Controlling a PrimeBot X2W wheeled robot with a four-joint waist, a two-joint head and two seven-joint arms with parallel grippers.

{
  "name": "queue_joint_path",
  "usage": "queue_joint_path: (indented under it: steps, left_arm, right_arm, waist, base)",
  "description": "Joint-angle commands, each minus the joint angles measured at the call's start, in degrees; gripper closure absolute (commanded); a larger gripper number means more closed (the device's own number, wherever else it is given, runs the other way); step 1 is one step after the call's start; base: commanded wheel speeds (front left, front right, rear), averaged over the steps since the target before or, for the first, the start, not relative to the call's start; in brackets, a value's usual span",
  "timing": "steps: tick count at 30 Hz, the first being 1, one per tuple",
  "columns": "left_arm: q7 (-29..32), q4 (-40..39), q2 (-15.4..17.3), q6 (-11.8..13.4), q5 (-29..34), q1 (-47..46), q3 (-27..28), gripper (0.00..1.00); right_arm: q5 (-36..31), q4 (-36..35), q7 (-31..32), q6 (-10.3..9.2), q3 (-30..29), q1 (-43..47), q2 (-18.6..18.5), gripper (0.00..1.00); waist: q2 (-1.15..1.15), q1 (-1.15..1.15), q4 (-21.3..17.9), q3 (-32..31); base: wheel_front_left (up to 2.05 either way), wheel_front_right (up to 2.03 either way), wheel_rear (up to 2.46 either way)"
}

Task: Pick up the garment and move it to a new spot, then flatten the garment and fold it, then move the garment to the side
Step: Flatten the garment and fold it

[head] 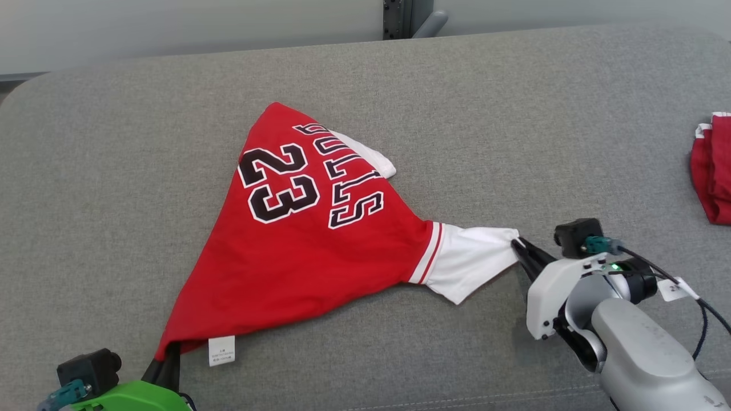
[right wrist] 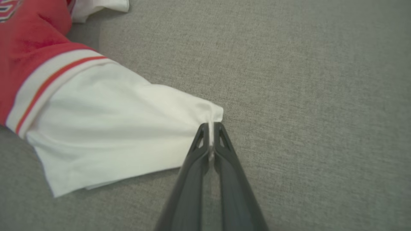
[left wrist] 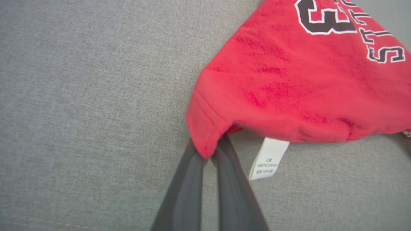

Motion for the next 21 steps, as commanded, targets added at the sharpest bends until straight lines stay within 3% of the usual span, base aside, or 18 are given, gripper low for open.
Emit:
queue_joint_path:
  steps: [1, 4, 10, 16, 21]
  left_arm:
    - [0.8, -2.1, 0.5, 0.4, -1.1, 1.1, 0.4, 1.00]
    - [3.4, -7.6, -0.4, -0.4, -4.7, 2.6, 0.8, 1.00]
    - [10.8, -23.8, 1.6, -1.3, -11.9, 6.0, 1.5, 1.00]
    - [19.4, -40.5, 5.9, -0.8, -18.9, 3.0, 3.4, 1.00]
    - [27.6, -47.0, 11.0, 0.6, -24.4, -7.8, 4.3, 1.00]
  right_arm:
    - [2.5, -2.5, -0.7, -0.12, -1.3, 1.6, -0.8, 1.00]
    - [10.7, -10.9, 0.2, -0.10, -4.0, 4.6, -1.7, 1.00]
    - [26.8, -35.3, 3.4, -0.10, -14.9, 11.2, -6.8, 1.00]
    - [33.8, -54.1, 9.1, -0.08, -28.8, 10.3, -8.0, 1.00]
    - [35.9, -60.5, 15.7, -0.07, -37.1, 1.0, -5.7, 1.00]
  waist:
    - [0.53, 0.00, 0.2, -0.8]
    - [0.53, 0.00, 0.1, -1.7]
    - [0.53, 0.00, -1.9, -2.5]
    - [0.53, 0.00, -5.1, -1.1]
    - [0.53, 0.00, -6.9, 1.8]
  base:
    - [0.00, 0.00, 0.00]
    - [0.00, 0.00, 0.00]
    - [0.00, 0.00, 0.00]
    - [0.00, 0.00, 0.00]
    - [0.00, 0.00, 0.00]
